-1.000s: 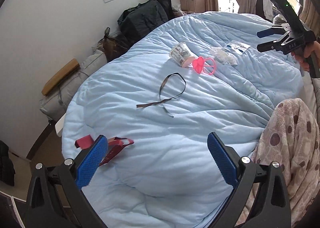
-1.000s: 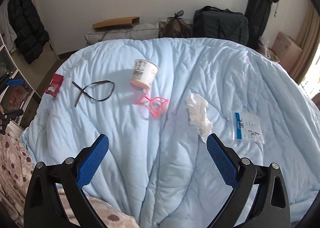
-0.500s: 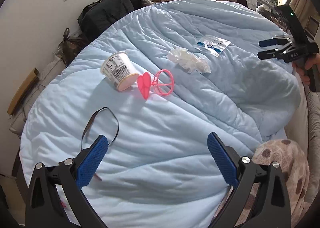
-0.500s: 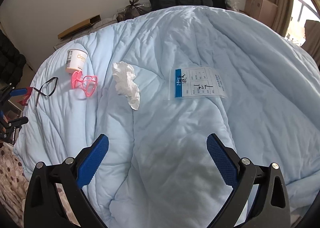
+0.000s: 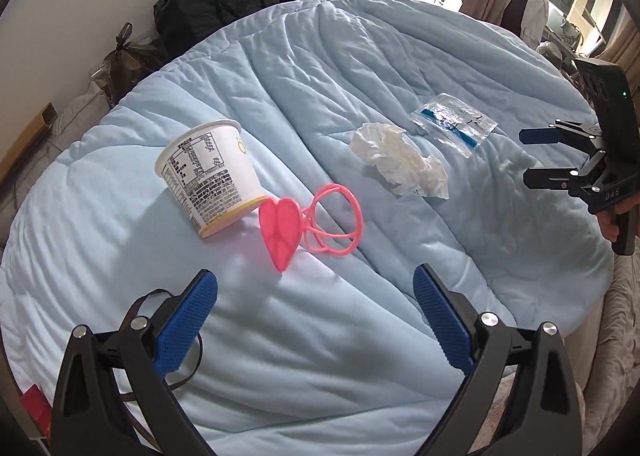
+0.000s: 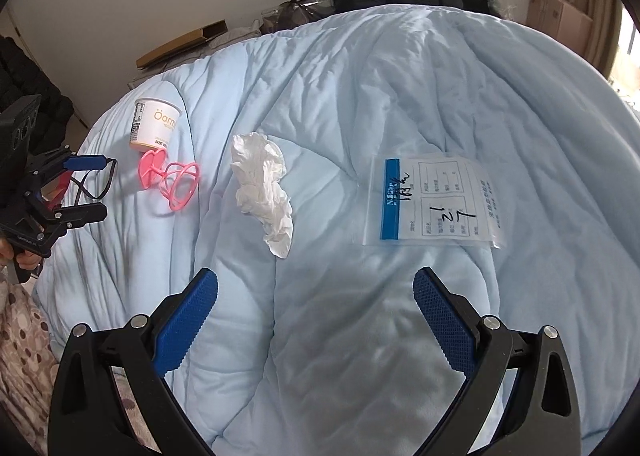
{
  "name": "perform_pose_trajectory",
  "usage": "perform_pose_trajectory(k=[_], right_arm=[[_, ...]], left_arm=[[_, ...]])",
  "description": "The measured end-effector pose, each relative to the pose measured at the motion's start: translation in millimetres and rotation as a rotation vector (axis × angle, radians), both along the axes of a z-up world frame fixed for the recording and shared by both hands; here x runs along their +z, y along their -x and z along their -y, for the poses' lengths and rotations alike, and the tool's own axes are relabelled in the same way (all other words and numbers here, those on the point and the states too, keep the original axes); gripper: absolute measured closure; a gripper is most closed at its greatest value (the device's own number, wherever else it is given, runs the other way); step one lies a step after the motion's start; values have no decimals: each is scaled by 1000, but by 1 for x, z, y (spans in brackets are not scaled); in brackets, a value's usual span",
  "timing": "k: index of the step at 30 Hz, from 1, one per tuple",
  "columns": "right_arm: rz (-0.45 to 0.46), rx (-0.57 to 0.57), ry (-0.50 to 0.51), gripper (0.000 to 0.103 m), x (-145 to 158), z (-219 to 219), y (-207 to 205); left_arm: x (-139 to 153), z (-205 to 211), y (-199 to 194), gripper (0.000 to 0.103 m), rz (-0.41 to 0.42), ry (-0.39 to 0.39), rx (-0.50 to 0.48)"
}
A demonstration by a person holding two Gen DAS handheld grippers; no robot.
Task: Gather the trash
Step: 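Grasp the white tissue with the right tool while the left tool grasps the pink heart stand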
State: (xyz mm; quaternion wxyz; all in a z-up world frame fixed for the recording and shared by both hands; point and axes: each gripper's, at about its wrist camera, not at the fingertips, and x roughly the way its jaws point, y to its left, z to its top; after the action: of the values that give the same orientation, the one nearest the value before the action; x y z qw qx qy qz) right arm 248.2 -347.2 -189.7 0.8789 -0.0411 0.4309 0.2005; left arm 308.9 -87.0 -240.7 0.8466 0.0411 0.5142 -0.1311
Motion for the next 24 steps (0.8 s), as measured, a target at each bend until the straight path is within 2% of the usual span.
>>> perform_pose_trajectory(k=[2,3,7,12,14,16,20,22,23,24], right_arm=[[1,24,5,7,-4,-13,-10],[-2,35,8,7,-6,-19,-15],[-10,66,35,7,-17,-42,-32],[-7,104,92,8,-30,-63,-44],[-4,117,118,13,-35,-68,-49],[-10,120,139,17,-40,-72,-55],[-25,121,136,27,-46,-75,-66],[-30,117,139,40,-50,-77,-73],[-35,111,138,43,-52,-78,-76],[-46,108,129,52,-53,-78,-79]], left_arm=[[-7,1,-7,12,-15,-11,7],[-10,1,-11,17,-25,-10,8],[-27,-2,-23,52,-74,-27,24],[-40,-7,-30,65,-94,-46,31],[-40,-9,-32,74,-83,-50,42],[-40,-11,-35,89,-79,-53,50],[-41,-12,-40,93,-72,-73,51],[-40,-13,-40,101,-63,-76,56],[-37,-14,-39,101,-59,-59,55],[-34,-15,-38,101,-47,-40,55]])
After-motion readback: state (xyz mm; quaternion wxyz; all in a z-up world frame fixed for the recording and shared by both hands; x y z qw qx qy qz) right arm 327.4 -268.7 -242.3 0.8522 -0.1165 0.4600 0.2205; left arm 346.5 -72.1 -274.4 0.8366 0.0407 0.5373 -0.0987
